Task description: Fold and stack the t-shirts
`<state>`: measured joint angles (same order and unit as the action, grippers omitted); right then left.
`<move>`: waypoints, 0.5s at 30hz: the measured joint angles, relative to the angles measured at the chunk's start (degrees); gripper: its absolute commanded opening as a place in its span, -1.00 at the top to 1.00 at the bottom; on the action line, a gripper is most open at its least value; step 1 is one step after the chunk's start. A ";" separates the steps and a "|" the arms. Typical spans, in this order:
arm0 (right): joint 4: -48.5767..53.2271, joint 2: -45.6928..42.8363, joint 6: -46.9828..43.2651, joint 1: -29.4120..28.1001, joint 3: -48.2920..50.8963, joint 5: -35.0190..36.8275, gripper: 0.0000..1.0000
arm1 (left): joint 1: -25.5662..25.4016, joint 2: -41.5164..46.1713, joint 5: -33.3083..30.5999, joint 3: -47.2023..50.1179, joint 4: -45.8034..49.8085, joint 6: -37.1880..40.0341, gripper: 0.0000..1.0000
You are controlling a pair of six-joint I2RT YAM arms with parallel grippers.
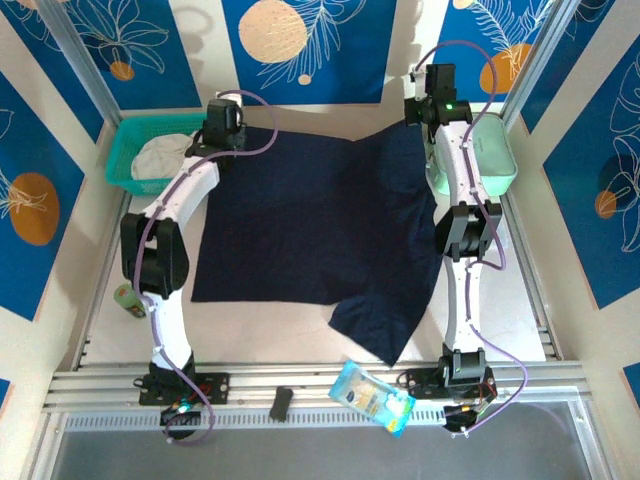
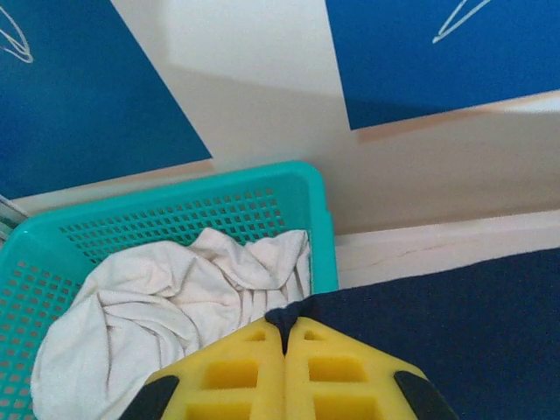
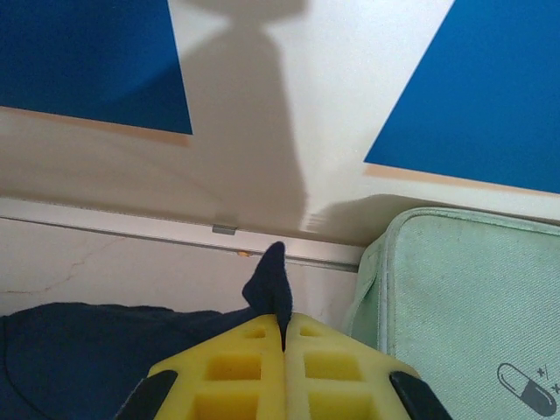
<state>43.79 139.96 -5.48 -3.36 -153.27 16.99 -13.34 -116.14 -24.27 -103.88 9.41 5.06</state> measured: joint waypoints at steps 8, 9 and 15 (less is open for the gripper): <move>-1.92 -3.82 1.49 -0.17 10.69 -0.87 1.00 | 0.00 -1.44 0.22 1.01 -0.63 0.00 1.00; -2.45 -5.51 1.73 -0.39 14.16 -0.96 1.00 | 0.00 -1.33 0.22 1.62 -1.01 0.02 1.00; -8.09 -19.45 3.82 -1.07 35.56 -1.01 1.00 | 0.22 0.63 0.20 7.89 -2.05 0.90 1.00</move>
<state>35.70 120.51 -1.65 -4.43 -117.71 15.99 -13.13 -115.50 -24.08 -95.98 7.35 5.96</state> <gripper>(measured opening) 0.049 0.064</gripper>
